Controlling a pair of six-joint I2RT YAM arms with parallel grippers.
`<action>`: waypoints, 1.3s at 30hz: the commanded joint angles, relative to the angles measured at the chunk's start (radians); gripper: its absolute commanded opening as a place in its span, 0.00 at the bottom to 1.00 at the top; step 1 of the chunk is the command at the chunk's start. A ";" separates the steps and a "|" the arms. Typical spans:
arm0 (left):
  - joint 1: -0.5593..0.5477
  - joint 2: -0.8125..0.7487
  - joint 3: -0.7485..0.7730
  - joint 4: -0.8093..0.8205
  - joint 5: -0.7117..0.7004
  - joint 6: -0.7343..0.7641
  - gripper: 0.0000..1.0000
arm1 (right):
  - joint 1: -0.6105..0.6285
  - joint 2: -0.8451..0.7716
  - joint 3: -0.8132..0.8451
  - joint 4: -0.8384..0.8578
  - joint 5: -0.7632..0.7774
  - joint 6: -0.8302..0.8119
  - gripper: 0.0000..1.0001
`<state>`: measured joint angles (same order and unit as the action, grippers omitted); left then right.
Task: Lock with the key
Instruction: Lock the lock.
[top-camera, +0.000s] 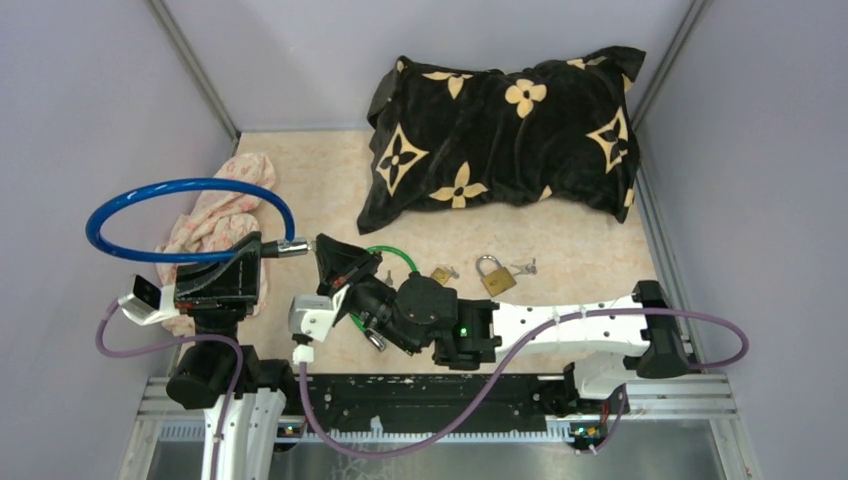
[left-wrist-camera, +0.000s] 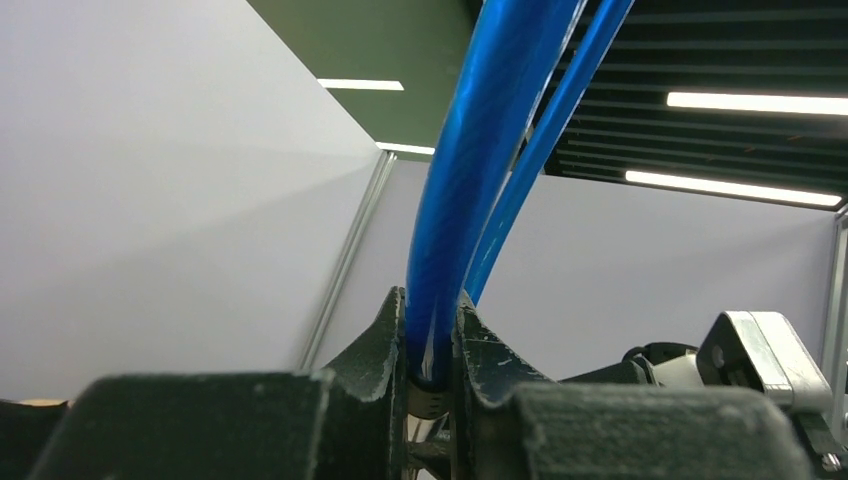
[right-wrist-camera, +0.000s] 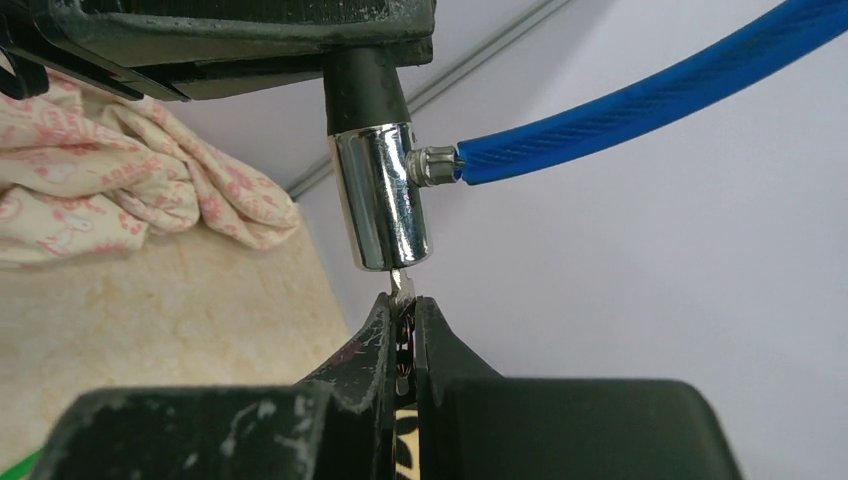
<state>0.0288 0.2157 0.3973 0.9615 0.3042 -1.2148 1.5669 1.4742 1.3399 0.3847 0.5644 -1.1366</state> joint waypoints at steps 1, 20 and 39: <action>-0.001 -0.018 0.002 0.051 0.010 -0.012 0.00 | -0.024 -0.067 0.076 -0.100 -0.139 0.187 0.04; -0.001 -0.023 0.003 0.048 0.017 -0.015 0.00 | -0.499 -0.164 0.222 -0.517 -1.173 1.211 0.96; -0.001 -0.028 0.015 0.038 0.025 -0.014 0.00 | -0.611 0.050 0.214 -0.101 -1.458 1.800 0.51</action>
<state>0.0288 0.2050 0.3969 0.9619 0.3336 -1.2186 0.9588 1.5227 1.5455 0.0975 -0.8078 0.5537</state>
